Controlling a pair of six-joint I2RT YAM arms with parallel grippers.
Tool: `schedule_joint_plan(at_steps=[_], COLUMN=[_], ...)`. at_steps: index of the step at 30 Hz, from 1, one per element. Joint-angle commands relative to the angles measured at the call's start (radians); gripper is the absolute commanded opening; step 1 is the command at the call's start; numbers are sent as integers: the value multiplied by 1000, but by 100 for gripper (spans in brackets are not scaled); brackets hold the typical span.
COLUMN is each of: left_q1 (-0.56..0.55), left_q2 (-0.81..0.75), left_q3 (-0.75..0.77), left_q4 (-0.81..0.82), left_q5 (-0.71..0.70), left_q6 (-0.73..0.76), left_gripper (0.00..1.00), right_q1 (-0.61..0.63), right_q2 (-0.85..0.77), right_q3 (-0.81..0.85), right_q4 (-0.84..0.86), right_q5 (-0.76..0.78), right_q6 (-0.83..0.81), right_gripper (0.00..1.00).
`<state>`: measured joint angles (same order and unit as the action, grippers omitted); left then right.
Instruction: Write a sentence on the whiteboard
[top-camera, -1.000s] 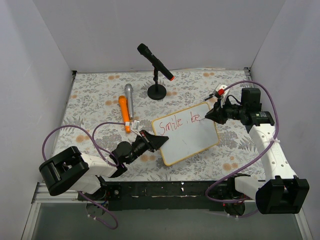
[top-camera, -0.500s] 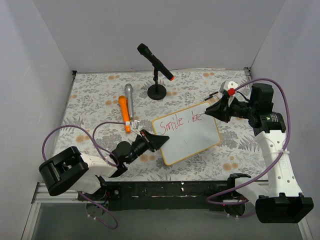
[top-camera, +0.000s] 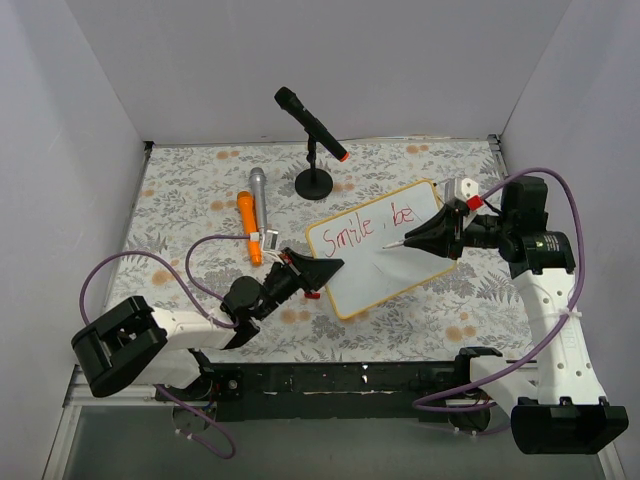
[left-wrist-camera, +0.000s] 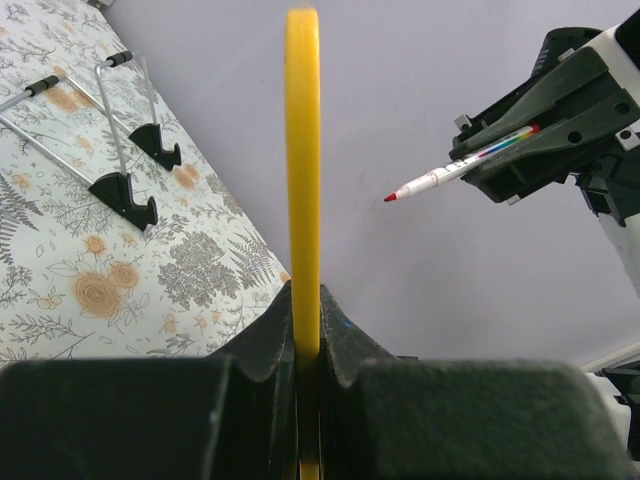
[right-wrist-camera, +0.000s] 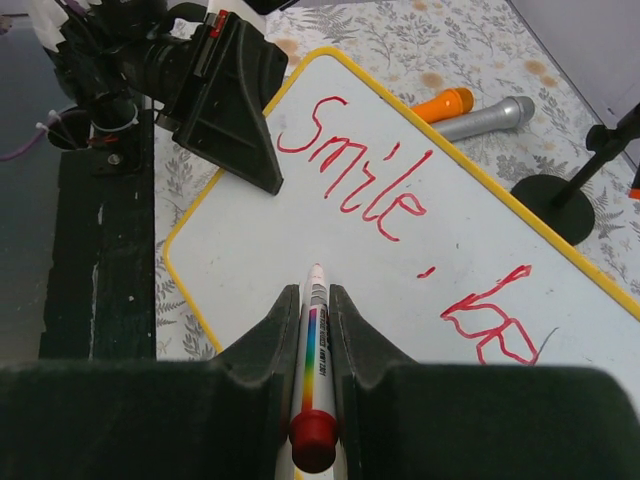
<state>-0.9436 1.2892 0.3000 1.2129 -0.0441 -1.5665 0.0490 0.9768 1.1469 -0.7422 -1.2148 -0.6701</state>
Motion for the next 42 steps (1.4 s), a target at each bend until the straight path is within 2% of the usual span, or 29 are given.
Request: schedule_joint_plan(at_steps=[1, 14, 21, 33, 42], left_q1=[3, 2, 2, -7, -7], left_q2=[-64, -50, -30, 5, 62], left_q3=[45, 14, 25, 56, 132], left_q4=[361, 399, 402, 399, 381], left_q5=[3, 0, 0, -42, -160], left_q6=[5, -24, -33, -40, -38], left_gripper=[0, 0, 0, 0, 0], right_q1=[9, 46, 104, 264, 272], right_q2=[10, 25, 42, 77, 89], right_q3=[-13, -35, -16, 54, 143], right_q4=[-42, -59, -86, -72, -39], right_q5=[-86, -80, -46, 100, 267], right_q6=[-62, -98, -138, -152, -123], right_gripper=[1, 1, 1, 1, 1])
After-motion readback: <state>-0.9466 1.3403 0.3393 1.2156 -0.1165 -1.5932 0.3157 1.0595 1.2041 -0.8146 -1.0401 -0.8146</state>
